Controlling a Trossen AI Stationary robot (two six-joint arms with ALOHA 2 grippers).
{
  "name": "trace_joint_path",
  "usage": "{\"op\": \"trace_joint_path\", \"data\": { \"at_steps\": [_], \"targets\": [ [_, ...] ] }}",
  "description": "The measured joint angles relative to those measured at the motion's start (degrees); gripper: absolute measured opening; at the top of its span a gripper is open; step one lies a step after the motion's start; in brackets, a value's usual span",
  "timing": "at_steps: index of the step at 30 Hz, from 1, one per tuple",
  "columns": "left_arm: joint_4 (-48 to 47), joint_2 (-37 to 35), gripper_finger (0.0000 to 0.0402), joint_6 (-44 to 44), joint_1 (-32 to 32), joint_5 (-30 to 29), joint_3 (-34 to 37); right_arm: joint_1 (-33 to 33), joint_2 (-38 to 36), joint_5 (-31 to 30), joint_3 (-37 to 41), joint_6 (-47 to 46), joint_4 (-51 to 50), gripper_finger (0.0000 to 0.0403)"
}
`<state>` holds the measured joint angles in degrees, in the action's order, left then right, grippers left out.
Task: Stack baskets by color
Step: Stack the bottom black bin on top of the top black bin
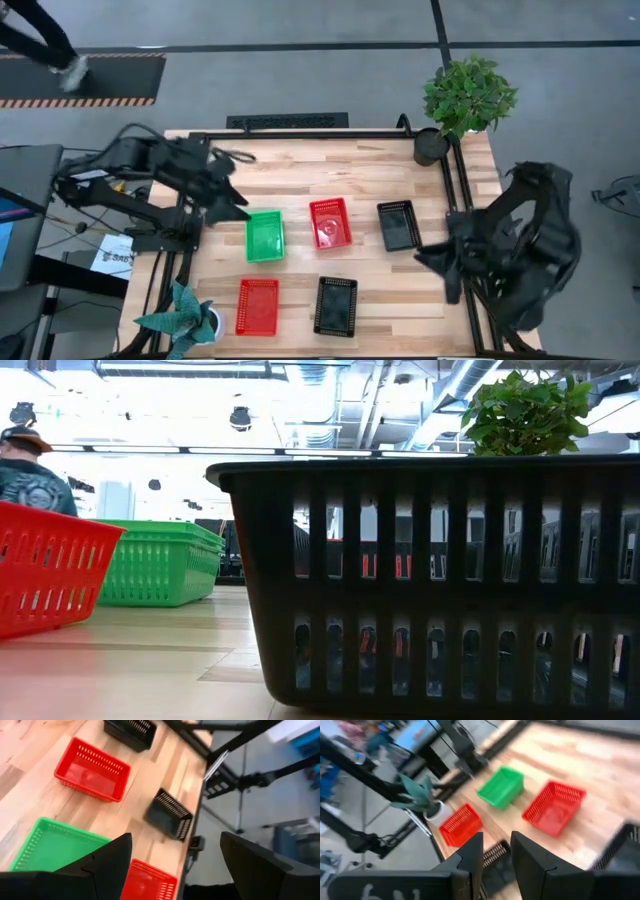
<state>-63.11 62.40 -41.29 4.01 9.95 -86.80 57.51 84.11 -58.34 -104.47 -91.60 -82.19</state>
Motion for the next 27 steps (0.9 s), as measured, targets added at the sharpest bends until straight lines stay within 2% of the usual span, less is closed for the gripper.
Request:
{"op": "trace_joint_path", "data": {
  "at_steps": [5,8,11,15,21,25,27],
  "targets": [
    [1.7,5.3,0.0290,0.0,6.9,-6.9,0.0,-2.9,6.9,5.9,0.0,-12.7,-0.2,0.0118],
    [3.0,8.0,0.0290,-0.2,11.0,-9.8,0.0,-5.5,11.7,11.6,0.0,-20.0,-0.3,0.0118],
    [5.6,9.8,0.0290,-0.4,14.8,-12.0,0.0,-8.3,16.9,18.5,0.0,-22.8,0.3,0.0118],
    [10.3,11.3,0.0290,-1.9,18.9,-15.6,0.0,-11.1,23.0,24.0,0.0,-27.3,1.3,0.0118],
    [15.0,11.4,0.0290,-7.3,26.1,-22.6,1.7,-14.2,31.1,28.0,0.0,-29.0,11.3,0.0132],
    [15.6,11.5,0.0290,-11.7,30.8,-26.2,4.7,-16.2,35.0,29.6,0.0,-24.8,18.3,0.0164],
    [17.3,11.5,0.0290,-12.9,31.7,-27.1,6.2,-16.8,35.3,30.4,0.0,-23.7,17.4,0.0183]
  ]
}}
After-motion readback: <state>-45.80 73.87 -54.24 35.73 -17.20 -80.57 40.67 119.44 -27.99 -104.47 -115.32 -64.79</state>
